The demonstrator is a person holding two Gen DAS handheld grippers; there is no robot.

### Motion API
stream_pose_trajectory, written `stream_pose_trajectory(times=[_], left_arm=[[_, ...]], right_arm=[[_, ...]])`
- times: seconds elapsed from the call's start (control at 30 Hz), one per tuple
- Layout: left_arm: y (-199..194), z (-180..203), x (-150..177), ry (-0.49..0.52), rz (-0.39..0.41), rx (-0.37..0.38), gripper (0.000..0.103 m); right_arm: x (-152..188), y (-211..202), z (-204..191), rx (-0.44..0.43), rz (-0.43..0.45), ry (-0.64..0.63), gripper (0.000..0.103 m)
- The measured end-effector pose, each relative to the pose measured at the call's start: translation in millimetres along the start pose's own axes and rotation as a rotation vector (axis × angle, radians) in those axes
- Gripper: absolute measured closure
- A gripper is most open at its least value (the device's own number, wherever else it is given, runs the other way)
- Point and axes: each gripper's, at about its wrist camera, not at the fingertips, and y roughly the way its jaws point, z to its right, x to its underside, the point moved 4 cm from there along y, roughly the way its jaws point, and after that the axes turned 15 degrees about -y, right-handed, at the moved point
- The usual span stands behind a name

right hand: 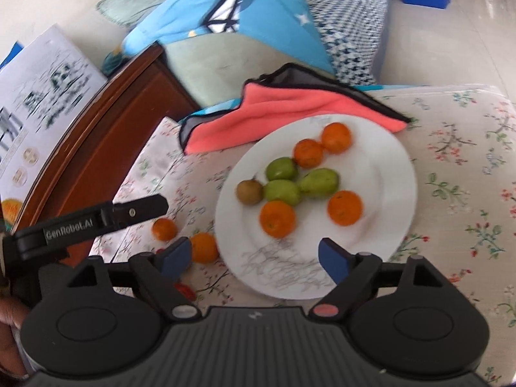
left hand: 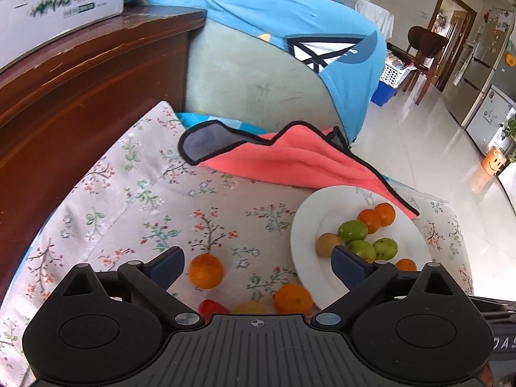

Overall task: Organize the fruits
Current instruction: 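Withdraw both open tools from the plate back toward the loose fruit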

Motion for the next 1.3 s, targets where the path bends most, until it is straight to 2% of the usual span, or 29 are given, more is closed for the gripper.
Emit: stream_pose_trajectory(times=[0.27, 0.57, 0.73, 0.9, 1.13, 1.3], left_arm=[[-5.1, -23.0, -2.7, 0.004, 0.004, -0.04, 0.003], [-1.1, -45.3, -9.5, -0.057, 0.019, -0.103, 0.003], [14.0, -46.3, -6.5, -0.023, 0.009, -0.15, 0.004], [27.1, -50.8, -6.0, -0.034, 0.004, -0.187, 0.004], [36.4, -45.5, -3.0, -0.039, -0.014, -0.157, 0.005], [44.2, -43.1, 0.4, -0.026, -0.022, -0.157, 0.009]], right_arm=[[6.3, 9.4, -29.4, -0.047, -0.016, -0.146, 0.016], [9.2, 15.9, -61.4, -0.025, 0.025, -0.351, 0.018], [7.4, 24.9, -69.1, -0.001, 0.036, -0.421, 0.028], [5.0, 35.7, -70.5, 0.0, 0.04, -0.449, 0.042], [5.3, 51.3, -77.5, -0.013, 0.035, -0.528, 0.052], [7.3, 61.6, -78.0, 0.004, 0.02, -0.581, 0.063]])
